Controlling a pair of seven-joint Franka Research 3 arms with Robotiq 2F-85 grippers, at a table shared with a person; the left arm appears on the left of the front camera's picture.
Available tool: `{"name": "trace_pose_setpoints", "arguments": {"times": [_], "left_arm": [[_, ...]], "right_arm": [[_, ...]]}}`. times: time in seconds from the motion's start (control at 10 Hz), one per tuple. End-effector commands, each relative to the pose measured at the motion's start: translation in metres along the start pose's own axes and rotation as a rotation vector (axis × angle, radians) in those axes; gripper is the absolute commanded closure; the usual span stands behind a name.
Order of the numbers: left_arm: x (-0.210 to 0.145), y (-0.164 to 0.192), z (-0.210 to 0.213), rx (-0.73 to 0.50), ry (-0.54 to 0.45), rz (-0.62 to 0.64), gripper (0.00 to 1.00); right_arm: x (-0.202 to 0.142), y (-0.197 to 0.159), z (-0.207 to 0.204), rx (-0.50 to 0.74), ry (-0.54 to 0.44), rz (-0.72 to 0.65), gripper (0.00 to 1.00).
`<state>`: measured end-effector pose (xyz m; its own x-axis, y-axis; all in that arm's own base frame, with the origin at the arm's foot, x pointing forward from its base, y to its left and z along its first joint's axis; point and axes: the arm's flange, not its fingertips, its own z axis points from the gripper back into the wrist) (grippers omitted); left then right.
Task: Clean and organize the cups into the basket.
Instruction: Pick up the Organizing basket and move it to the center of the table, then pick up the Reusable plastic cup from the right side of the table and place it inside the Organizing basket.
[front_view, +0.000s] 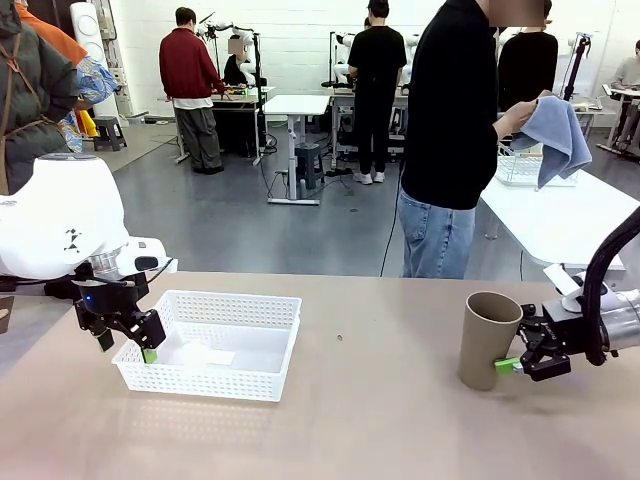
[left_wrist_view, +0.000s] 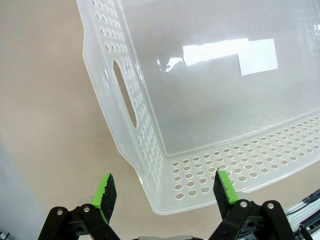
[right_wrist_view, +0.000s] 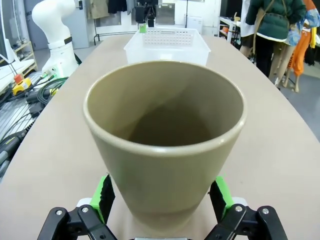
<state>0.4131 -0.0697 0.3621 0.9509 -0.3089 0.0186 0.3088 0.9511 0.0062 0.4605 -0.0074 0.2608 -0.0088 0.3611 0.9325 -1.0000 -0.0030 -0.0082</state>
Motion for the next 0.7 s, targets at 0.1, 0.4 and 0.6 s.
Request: {"name": "trace_pose_setpoints", "arguments": {"times": [0.1,0.4,0.6], "left_arm": [[-0.006,-0.001,-0.003,0.035,-0.016,0.022,0.00],[0.000,0.003,-0.005,0.016,-0.052,0.145,0.00],[0.003,0.004,-0.008,0.022,-0.055,0.189,0.00]], "right_arm": [[0.006,-0.012,-0.019,-0.006,0.013,-0.024,0.00],[0.007,-0.015,-0.028,0.001,0.012,-0.035,0.00],[0.007,-0.014,-0.031,0.008,0.004,-0.037,0.00]]}}
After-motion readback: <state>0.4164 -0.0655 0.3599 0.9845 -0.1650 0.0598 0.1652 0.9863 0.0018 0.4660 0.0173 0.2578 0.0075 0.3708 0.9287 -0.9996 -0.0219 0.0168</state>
